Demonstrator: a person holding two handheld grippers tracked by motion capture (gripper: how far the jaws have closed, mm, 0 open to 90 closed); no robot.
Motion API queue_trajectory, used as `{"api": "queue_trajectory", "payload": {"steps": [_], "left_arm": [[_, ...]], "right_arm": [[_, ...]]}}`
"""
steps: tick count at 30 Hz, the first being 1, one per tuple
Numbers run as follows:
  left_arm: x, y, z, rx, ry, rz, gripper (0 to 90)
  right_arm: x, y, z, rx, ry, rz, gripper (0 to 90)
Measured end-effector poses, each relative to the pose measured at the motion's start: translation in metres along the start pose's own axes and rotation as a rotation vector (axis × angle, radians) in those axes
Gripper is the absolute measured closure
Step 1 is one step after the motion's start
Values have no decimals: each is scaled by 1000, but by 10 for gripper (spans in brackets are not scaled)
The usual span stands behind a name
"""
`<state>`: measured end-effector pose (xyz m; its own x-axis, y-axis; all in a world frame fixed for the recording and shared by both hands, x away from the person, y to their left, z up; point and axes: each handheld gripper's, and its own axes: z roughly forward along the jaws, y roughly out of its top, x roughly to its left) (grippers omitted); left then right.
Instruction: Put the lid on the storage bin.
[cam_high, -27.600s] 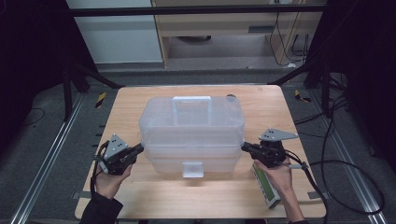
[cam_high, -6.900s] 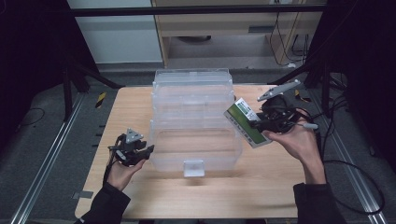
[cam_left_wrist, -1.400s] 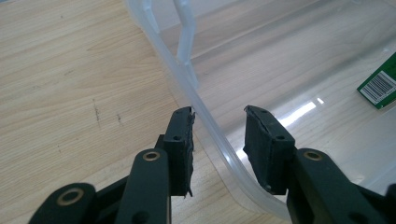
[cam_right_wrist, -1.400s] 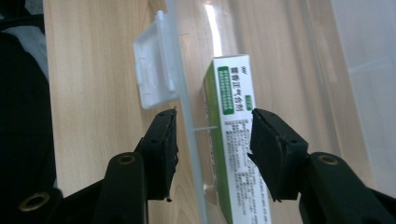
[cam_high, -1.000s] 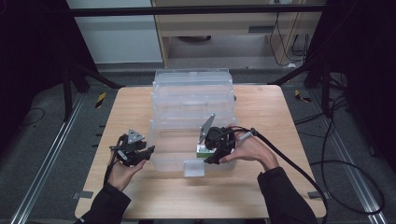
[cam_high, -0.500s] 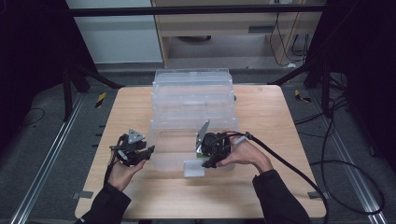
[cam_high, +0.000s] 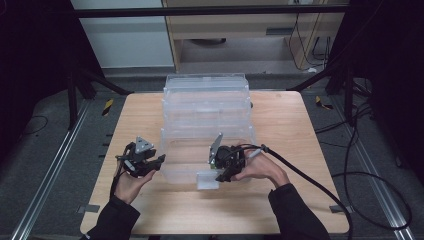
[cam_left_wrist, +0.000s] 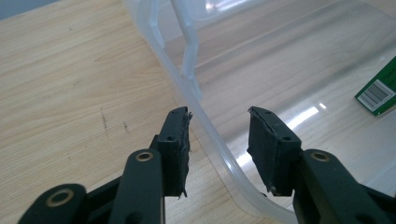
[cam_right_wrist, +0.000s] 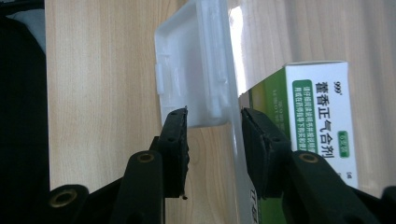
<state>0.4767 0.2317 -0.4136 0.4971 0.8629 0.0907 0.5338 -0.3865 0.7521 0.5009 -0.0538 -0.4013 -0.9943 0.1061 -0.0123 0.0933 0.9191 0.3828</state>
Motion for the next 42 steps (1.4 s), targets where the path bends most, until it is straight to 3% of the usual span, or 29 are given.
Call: {"api": "queue_trajectory", "payload": {"steps": [6, 12, 22, 27, 31, 35, 36, 42], "left_arm": [[1, 5, -11, -38, -18, 8, 545], [6, 15, -24, -76, -26, 45, 522], [27, 43, -30, -106, -53, 106, 499], [36, 62, -33, -108, -87, 171, 481], [38, 75, -34, -113, -97, 239, 477], [38, 87, -35, -113, -132, 278, 469], [38, 95, -35, -107, -144, 309, 471], [40, 114, -34, -112, -165, 366, 461]], "right_arm": [[-3, 0, 3, 2, 22, 17, 655], [-6, 1, 3, 8, 40, 18, 664], [-6, 0, 3, 6, 46, 10, 666], [-6, 0, 3, 6, 47, 8, 667], [-6, 0, 3, 5, 45, 6, 667], [-6, 0, 3, 4, 45, 1, 668], [-6, 0, 3, 6, 43, -1, 668], [-5, 0, 3, 6, 43, -2, 669]]}}
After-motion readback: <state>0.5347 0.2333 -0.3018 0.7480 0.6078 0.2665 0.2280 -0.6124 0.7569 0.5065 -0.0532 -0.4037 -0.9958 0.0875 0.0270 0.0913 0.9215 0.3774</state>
